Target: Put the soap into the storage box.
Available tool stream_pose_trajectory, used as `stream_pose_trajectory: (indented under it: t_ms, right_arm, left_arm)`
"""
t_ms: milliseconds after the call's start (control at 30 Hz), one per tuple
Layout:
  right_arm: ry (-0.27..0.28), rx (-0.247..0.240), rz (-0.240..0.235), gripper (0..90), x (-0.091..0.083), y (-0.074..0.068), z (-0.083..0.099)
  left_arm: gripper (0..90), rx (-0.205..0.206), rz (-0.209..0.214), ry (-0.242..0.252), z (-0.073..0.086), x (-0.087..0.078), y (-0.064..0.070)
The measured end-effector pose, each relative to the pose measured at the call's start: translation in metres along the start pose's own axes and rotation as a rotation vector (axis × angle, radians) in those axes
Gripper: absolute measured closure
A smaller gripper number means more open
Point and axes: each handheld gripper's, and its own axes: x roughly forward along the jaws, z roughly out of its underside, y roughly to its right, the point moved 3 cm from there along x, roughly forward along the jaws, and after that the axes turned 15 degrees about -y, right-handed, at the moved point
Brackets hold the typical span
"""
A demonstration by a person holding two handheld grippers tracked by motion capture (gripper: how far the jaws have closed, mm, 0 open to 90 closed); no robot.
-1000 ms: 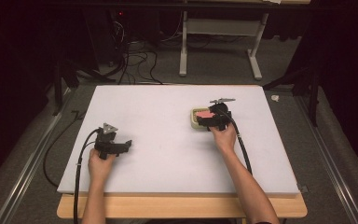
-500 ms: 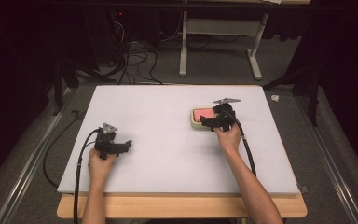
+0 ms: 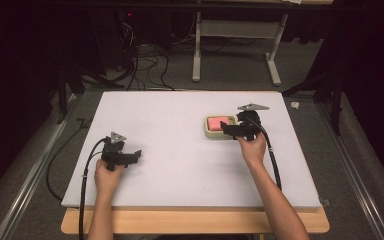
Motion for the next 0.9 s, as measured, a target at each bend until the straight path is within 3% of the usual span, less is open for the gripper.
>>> stream_pose_trajectory:
  t_ms: [900]
  right_arm:
    - [0.02,0.022,-0.004,15.7,-0.024,0.022,0.021]
  left_arm:
    - [15.5,0.0,0.001,0.0,0.0,0.0,0.0]
